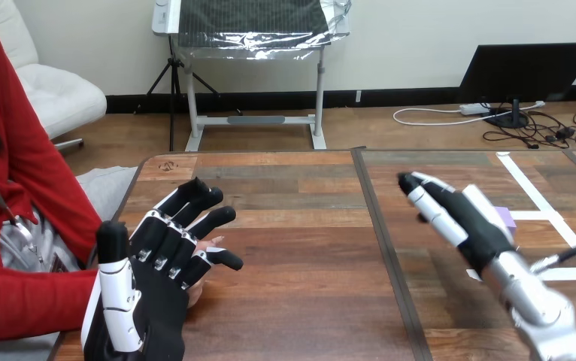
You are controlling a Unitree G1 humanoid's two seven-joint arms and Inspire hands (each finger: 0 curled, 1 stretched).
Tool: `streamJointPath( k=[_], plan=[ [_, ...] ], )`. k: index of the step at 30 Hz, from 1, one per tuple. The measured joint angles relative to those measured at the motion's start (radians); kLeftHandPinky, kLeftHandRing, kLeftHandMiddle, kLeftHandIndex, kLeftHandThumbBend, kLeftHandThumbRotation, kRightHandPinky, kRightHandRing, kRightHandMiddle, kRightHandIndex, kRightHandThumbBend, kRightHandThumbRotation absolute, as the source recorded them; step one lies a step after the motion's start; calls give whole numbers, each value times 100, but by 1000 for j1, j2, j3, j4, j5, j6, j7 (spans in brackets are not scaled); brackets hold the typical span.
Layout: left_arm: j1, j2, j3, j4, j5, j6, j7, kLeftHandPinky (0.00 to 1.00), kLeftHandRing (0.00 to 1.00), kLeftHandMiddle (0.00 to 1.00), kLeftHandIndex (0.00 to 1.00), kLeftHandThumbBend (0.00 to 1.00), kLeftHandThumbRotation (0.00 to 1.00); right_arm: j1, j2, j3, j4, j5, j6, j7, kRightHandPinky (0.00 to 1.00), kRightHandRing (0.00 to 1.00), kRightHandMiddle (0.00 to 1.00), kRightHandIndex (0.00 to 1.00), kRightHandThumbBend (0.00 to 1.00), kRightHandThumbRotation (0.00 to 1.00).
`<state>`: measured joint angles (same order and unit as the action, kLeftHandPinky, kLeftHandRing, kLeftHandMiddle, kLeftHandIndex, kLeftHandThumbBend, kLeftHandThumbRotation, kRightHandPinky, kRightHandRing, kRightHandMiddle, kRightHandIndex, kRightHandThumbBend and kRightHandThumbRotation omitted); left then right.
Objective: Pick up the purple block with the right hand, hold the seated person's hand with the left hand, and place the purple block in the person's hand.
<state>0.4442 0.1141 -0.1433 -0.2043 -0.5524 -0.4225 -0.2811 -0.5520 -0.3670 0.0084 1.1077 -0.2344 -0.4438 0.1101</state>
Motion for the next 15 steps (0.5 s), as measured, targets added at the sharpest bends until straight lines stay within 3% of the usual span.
streamJointPath(
  k=[10, 15],
  plan=[
    [0, 0, 3, 2, 0, 0, 0, 45, 74, 77, 73, 64, 97, -94, -33, 23, 82, -60, 33, -52, 81, 88, 90, 89, 69, 100],
    [0, 0, 4, 2, 0, 1, 0, 44, 73, 76, 72, 64, 97, -138, -42, 29, 115, -82, 52, -77, 82, 89, 90, 89, 65, 100]
  ],
)
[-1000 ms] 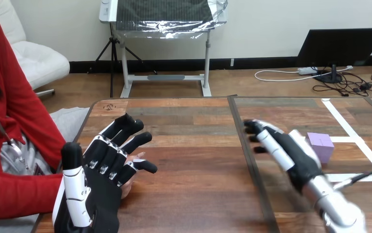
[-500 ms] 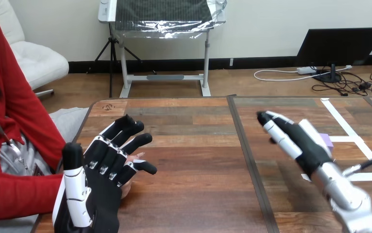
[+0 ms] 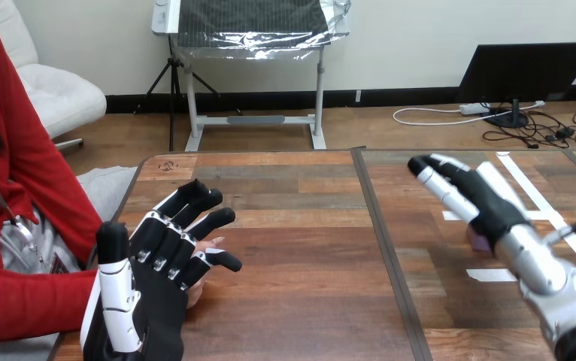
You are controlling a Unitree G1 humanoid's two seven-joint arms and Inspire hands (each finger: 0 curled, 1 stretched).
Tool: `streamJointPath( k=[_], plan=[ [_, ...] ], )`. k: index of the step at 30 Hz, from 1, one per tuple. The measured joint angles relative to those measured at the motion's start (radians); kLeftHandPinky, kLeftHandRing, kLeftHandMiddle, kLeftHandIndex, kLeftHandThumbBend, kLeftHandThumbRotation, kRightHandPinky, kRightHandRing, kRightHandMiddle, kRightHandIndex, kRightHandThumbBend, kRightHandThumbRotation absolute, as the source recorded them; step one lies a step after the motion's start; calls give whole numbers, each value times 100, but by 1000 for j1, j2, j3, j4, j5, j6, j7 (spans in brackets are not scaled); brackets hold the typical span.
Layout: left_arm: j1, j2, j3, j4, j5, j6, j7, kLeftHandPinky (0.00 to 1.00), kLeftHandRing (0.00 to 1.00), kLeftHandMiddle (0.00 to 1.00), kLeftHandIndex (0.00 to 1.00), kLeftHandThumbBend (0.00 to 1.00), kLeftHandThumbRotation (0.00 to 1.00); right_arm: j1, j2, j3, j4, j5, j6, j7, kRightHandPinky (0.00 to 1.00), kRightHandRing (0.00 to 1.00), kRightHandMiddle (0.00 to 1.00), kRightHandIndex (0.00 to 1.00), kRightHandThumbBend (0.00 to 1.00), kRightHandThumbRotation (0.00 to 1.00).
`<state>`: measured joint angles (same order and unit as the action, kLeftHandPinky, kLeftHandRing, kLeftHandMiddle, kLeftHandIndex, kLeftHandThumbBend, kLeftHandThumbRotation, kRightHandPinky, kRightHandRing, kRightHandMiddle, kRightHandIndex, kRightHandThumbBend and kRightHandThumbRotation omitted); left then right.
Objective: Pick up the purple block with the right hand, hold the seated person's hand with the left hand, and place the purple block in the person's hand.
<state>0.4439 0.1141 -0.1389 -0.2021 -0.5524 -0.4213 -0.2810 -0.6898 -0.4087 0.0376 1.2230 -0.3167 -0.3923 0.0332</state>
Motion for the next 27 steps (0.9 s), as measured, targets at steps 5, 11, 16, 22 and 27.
streamJointPath(
  k=[5, 11, 16, 22, 27],
  plan=[
    [-1, 0, 1, 0, 0, 2, 0, 44, 73, 76, 72, 65, 97, -37, -10, 5, 21, -20, 20, -16, 82, 89, 90, 89, 61, 100],
    [-1, 0, 1, 0, 0, 6, 0, 43, 72, 76, 71, 66, 95, -81, -25, 10, 45, -43, 39, -29, 79, 87, 89, 89, 57, 100],
    [-2, -1, 2, 0, 0, 8, 0, 43, 72, 75, 71, 66, 95, -114, -37, 21, 57, -60, 57, -44, 77, 86, 89, 88, 56, 100],
    [-5, -1, 2, 0, 1, 9, 0, 43, 71, 75, 71, 66, 94, -153, -54, 40, 68, -87, 88, -63, 75, 86, 89, 89, 57, 100],
    [-9, -2, 4, 0, 1, 9, 0, 43, 71, 74, 70, 67, 95, -182, -71, 64, 76, -119, 117, -81, 73, 85, 89, 88, 57, 100]
  ],
)
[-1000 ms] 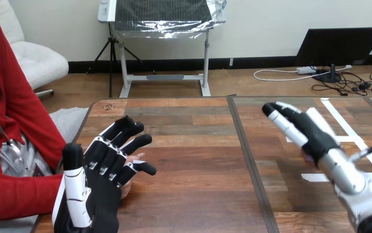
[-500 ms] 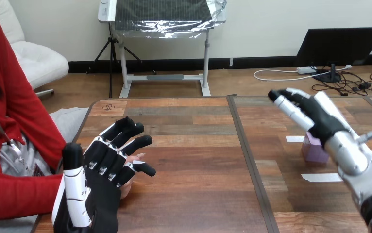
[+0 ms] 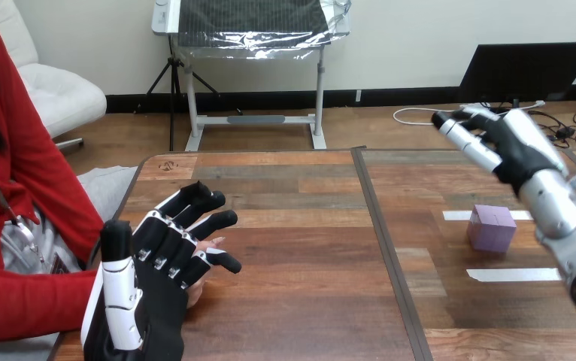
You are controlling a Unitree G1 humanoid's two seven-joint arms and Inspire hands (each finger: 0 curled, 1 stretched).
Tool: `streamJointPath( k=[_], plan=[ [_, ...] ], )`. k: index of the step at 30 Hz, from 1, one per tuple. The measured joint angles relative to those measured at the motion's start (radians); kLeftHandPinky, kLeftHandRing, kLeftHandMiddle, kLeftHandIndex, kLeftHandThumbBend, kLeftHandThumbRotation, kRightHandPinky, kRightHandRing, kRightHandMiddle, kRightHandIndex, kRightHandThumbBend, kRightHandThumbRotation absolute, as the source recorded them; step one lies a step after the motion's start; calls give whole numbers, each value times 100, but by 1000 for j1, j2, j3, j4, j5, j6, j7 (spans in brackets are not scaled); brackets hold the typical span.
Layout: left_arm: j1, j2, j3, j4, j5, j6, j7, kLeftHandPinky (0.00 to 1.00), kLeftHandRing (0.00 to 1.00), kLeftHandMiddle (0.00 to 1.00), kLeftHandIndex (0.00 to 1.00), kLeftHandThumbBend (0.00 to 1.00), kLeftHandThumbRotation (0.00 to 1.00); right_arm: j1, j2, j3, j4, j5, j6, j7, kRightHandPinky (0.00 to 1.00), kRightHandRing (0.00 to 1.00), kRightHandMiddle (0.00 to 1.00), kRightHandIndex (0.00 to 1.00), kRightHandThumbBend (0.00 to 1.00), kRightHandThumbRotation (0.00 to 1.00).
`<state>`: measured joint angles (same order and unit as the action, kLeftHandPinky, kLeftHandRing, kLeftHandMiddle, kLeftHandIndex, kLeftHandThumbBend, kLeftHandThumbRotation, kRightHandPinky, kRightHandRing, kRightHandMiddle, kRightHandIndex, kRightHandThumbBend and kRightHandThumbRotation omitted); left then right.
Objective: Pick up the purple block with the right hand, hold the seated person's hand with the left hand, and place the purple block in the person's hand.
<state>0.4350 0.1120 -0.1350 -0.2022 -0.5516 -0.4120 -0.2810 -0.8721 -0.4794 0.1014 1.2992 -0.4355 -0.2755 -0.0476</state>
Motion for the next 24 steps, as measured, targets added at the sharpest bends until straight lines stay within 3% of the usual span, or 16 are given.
streamJointPath(
  k=[17, 24],
  plan=[
    [-14, -4, 21, 0, 7, 0, -2, 42, 71, 75, 70, 64, 96, -66, -45, 101, 21, -104, 103, -13, 72, 84, 87, 87, 70, 100],
    [-14, -4, 32, -1, 5, 0, -9, 42, 71, 74, 70, 63, 96, -65, -46, 125, 39, -117, 127, 16, 75, 86, 89, 88, 76, 100]
  ],
)
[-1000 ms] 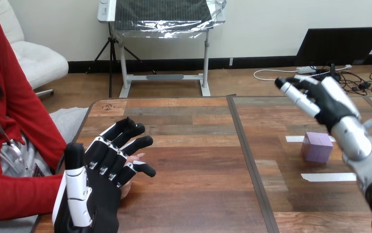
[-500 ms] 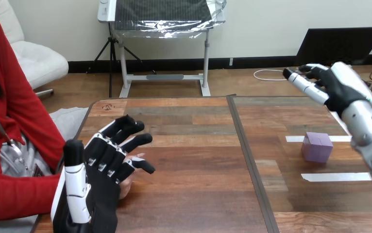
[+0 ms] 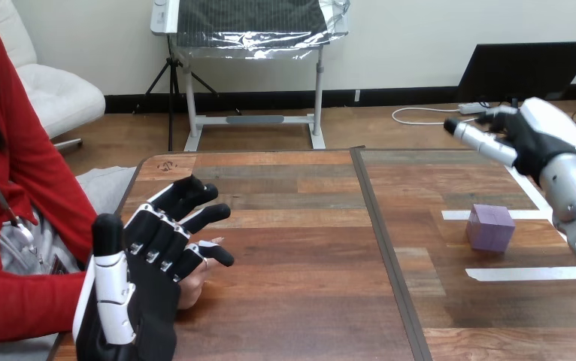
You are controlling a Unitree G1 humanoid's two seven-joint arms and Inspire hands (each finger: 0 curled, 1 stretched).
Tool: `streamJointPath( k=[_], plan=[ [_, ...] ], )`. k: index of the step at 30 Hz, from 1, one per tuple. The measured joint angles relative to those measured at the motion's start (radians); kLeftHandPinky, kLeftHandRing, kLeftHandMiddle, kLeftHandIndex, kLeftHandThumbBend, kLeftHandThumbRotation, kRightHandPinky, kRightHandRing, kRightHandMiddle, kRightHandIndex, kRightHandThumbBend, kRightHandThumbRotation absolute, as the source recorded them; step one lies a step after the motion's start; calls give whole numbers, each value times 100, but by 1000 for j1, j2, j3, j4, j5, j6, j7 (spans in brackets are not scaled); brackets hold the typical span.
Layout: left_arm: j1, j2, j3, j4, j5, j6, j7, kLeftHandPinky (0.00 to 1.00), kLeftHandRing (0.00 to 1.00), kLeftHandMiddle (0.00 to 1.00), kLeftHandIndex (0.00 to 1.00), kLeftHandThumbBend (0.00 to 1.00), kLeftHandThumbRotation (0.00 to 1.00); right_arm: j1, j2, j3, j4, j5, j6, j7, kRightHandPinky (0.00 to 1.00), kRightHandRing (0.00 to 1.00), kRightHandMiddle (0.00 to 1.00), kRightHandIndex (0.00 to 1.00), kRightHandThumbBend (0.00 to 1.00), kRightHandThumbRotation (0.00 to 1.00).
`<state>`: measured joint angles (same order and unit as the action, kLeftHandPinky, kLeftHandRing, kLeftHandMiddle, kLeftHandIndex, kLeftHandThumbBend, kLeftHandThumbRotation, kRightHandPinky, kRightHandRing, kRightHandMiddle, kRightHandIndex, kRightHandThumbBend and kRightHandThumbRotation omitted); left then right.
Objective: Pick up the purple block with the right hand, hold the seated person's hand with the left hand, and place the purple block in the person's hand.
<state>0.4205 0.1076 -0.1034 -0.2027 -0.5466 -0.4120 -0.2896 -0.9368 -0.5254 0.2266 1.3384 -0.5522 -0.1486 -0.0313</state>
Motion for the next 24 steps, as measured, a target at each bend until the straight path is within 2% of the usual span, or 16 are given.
streamJointPath(
  k=[4, 14, 24],
  plan=[
    [0, 0, 3, 0, -3, 0, -4, 42, 71, 74, 70, 63, 96, 4, 0, 10, 6, -1, 11, 23, 76, 87, 90, 89, 78, 100],
    [0, 0, 3, 0, -3, 0, -10, 42, 70, 74, 70, 62, 96, 14, 3, 18, 10, 0, 23, 79, 84, 93, 94, 92, 77, 100],
    [0, 0, 3, 0, -3, 3, -14, 43, 69, 73, 69, 64, 95, 27, 10, 46, 11, -2, 51, 97, 89, 94, 95, 94, 75, 100]
  ],
)
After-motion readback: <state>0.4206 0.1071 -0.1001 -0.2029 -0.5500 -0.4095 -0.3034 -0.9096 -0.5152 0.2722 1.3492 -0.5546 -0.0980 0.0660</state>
